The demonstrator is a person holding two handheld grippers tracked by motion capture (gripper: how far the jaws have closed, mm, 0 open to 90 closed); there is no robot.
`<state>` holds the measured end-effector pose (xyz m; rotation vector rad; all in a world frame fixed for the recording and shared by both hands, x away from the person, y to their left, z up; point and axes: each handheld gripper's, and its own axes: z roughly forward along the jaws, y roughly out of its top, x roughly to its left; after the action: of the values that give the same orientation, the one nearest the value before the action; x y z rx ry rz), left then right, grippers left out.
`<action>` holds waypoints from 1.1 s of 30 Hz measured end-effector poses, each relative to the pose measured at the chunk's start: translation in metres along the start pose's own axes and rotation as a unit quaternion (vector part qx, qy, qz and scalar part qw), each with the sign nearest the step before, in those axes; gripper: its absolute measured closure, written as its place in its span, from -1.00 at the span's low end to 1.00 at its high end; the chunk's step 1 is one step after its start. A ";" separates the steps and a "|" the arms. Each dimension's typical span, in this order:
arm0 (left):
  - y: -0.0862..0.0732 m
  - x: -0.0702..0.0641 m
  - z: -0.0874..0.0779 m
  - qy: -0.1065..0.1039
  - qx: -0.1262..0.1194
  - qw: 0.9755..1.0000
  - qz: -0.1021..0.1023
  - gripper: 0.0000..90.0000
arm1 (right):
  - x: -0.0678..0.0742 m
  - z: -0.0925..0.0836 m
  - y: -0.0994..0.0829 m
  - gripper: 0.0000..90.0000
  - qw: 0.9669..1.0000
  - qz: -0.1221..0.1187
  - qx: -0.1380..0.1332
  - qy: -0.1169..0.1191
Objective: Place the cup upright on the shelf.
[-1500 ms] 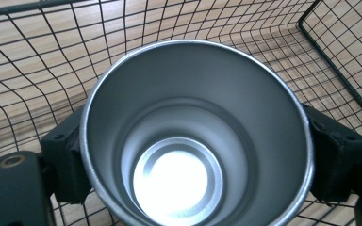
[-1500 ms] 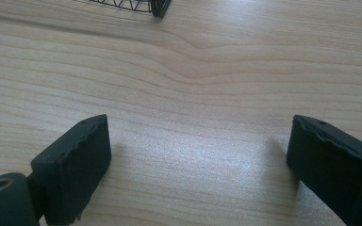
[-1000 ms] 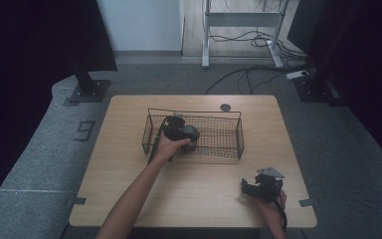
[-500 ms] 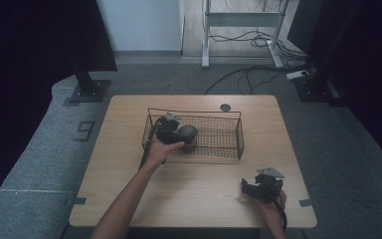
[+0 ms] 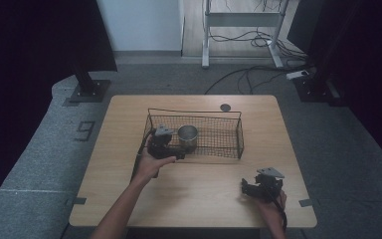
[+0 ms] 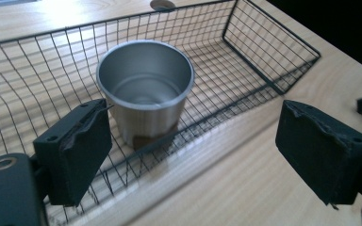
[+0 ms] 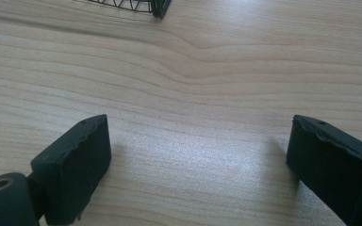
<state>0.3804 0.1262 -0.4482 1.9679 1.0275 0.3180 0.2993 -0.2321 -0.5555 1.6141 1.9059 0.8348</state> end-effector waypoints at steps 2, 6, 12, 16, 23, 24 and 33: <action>-0.008 0.000 -0.006 -0.005 -0.006 1.000 -0.004 -0.74 | 0.000 0.000 0.000 -0.85 1.000 0.001 0.000 0.000; -0.024 0.002 -0.016 -0.007 -0.008 1.000 -0.011 -0.74 | 0.000 0.000 0.000 -0.85 1.000 0.000 0.000 0.000; -0.050 0.004 -0.030 -0.001 -0.001 1.000 -0.015 -0.73 | 0.000 0.000 0.000 -0.85 1.000 0.000 0.000 0.000; -0.070 0.006 -0.038 -0.005 -0.003 1.000 -0.026 -0.71 | 0.000 0.000 0.000 -0.85 1.000 0.000 0.000 0.000; -0.101 0.013 -0.037 -0.010 0.011 0.999 -0.044 -0.69 | 0.000 0.000 0.000 -0.85 1.000 0.000 0.000 0.000; -0.105 0.014 -0.036 -0.010 0.013 0.999 -0.048 -0.68 | 0.000 0.000 0.000 -0.85 1.000 0.000 0.000 0.000; -0.117 0.017 -0.032 0.003 0.031 0.999 -0.041 -0.67 | 0.000 0.000 0.000 -0.85 1.000 0.000 0.000 0.000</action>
<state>0.3095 0.1905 -0.5244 1.9736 1.1310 0.2488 0.2993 -0.2320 -0.5555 1.6148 1.9054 0.8355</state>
